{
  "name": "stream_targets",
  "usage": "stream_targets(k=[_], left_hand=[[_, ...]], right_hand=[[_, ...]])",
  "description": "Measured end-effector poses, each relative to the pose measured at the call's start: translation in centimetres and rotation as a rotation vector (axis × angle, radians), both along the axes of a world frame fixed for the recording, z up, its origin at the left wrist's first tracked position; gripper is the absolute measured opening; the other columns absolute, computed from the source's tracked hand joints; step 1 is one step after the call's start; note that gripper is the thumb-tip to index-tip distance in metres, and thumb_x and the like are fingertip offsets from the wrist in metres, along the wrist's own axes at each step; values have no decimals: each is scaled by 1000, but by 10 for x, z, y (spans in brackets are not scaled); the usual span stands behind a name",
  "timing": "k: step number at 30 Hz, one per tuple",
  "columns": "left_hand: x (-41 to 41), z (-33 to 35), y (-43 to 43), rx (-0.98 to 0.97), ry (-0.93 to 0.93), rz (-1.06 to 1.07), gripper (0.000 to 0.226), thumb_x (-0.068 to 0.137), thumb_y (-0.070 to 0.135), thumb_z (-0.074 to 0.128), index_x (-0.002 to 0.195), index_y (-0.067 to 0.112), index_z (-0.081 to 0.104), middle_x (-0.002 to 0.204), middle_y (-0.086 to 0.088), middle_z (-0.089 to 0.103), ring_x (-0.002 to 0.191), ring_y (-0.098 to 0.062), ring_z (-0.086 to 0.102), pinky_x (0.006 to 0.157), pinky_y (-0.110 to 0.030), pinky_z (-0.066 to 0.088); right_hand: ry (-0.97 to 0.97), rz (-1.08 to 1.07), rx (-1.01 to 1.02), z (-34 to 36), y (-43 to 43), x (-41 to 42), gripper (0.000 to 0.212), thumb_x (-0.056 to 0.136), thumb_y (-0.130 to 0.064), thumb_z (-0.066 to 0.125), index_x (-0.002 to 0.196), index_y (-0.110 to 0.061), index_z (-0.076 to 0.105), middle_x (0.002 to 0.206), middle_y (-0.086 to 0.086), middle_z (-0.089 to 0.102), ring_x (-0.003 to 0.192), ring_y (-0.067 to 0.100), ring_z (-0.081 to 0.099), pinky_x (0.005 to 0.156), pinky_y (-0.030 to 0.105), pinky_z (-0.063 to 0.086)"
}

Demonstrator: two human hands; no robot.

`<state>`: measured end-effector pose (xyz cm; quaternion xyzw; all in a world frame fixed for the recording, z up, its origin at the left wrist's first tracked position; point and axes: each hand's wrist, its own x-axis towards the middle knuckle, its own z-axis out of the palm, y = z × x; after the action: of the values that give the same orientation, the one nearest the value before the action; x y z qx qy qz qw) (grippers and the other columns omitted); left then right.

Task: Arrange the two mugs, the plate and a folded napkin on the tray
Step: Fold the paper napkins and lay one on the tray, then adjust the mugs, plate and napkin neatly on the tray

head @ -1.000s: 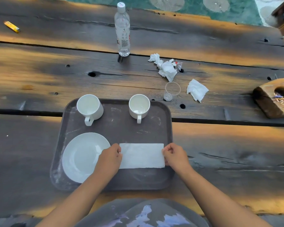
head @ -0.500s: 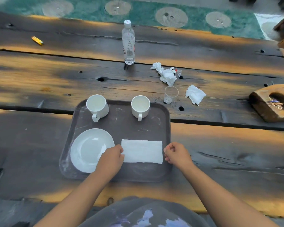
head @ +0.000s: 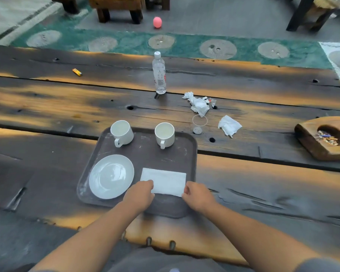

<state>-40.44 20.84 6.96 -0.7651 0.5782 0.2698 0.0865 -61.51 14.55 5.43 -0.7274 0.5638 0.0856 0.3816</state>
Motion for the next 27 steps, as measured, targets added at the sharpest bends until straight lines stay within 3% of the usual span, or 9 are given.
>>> stream_targets(k=[7,15,22,27], left_hand=[[-6,5,6,45,-91,-158,28,101,32,47,119,12,54,120,-9,64,108,-32,61,86,-39,49],[23,2,-7,81,-107,-375,22,97,29,46,107,10,53,113,-13,63,95,-34,61,74,-40,43],[100,6,-33,27,-48,-460,26,97,30,50,114,10,55,117,-13,65,105,-36,63,80,-40,46],[173,3,-46,-22,8,-436,39,101,39,47,131,14,54,129,-8,64,115,-31,61,93,-42,49]], right_hand=[[49,154,-61,5,1,2,14,94,-29,51,99,-17,56,106,9,68,95,31,64,76,36,49],[60,99,-99,7,-1,33,29,93,-32,51,116,-17,60,115,6,69,104,29,64,82,35,51],[109,71,-94,5,-9,107,41,94,-35,51,131,-20,56,124,2,68,113,24,63,91,34,51],[103,33,-82,6,-20,167,41,93,-35,51,130,-20,57,119,1,70,110,25,63,86,33,51]])
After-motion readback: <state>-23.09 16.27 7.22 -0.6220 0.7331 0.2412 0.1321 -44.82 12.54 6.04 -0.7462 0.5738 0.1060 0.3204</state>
